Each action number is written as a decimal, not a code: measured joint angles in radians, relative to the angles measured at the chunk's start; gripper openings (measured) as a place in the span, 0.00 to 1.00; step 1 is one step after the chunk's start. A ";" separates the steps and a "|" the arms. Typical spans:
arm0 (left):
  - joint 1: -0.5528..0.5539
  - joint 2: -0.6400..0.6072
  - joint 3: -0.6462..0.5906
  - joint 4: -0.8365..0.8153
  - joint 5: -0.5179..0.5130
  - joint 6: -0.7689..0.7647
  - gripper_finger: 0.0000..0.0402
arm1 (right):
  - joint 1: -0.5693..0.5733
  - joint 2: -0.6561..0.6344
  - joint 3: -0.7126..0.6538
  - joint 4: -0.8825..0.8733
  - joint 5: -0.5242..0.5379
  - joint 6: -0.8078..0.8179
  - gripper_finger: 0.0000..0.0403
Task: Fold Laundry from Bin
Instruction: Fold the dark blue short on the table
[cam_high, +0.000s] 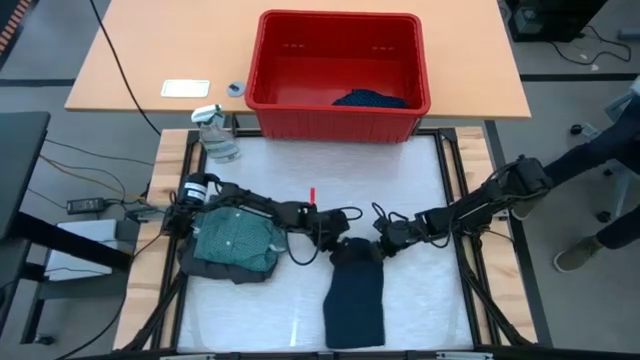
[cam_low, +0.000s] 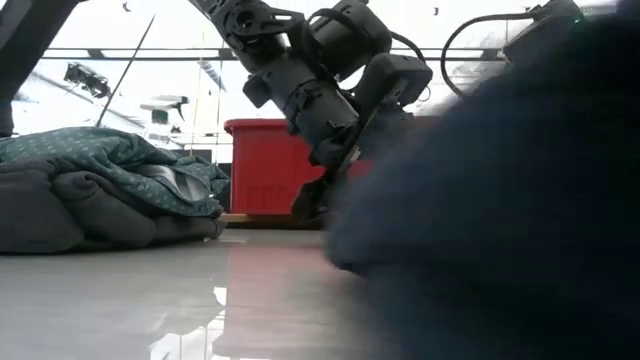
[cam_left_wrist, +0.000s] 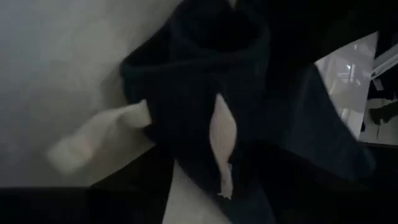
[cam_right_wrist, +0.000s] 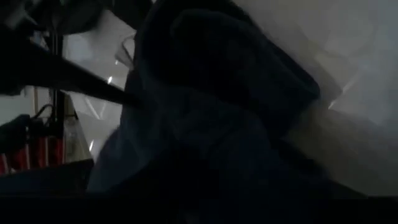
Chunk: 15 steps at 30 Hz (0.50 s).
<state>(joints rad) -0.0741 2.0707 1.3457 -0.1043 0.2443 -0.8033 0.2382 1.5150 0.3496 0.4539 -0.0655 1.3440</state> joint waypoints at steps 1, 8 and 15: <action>0.002 0.005 0.000 0.017 0.000 0.012 0.53 | -0.003 0.004 0.000 0.000 -0.008 0.002 0.45; 0.009 0.060 0.000 0.106 0.009 0.031 0.42 | -0.006 0.025 0.002 0.012 0.005 0.000 0.33; 0.019 0.062 0.000 0.106 0.068 0.089 0.18 | -0.025 -0.039 -0.006 -0.013 0.024 -0.098 0.08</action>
<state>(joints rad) -0.0546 2.1323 1.3455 0.0019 0.3126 -0.7147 0.2137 1.4759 0.3432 0.4407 -0.0414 1.2459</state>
